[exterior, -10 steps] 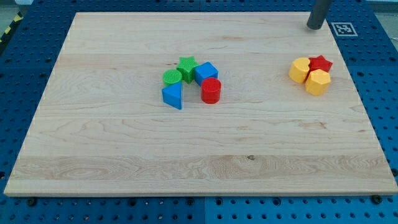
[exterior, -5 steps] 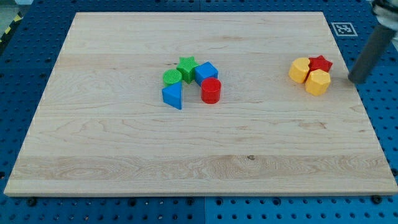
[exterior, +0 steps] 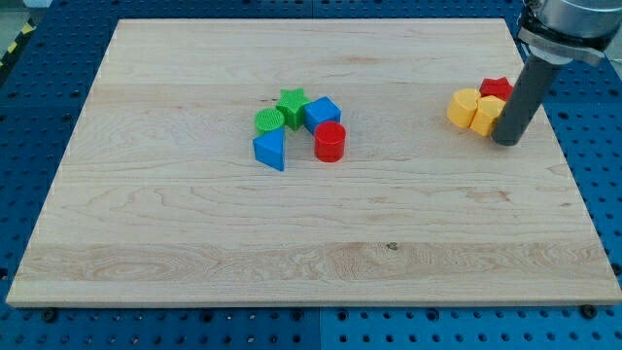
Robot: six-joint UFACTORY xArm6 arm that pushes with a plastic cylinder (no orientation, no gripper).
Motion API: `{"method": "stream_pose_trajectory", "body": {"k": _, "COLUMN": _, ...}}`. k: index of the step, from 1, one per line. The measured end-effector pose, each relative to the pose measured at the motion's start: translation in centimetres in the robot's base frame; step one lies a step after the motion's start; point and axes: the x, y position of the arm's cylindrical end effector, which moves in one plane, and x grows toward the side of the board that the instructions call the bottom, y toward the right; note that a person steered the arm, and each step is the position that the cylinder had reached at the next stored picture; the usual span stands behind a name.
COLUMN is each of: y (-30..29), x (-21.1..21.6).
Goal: Separate the red star from the yellow hexagon
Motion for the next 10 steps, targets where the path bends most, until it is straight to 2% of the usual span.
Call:
{"method": "stream_pose_trajectory", "body": {"k": 2, "y": 0.7, "x": -3.5}}
{"method": "stream_pose_trajectory", "body": {"k": 4, "y": 3.7, "x": -6.2}}
{"method": "stream_pose_trajectory", "body": {"k": 9, "y": -1.3, "x": -6.6}}
{"method": "stream_pose_trajectory", "body": {"k": 10, "y": -0.8, "x": -7.7}}
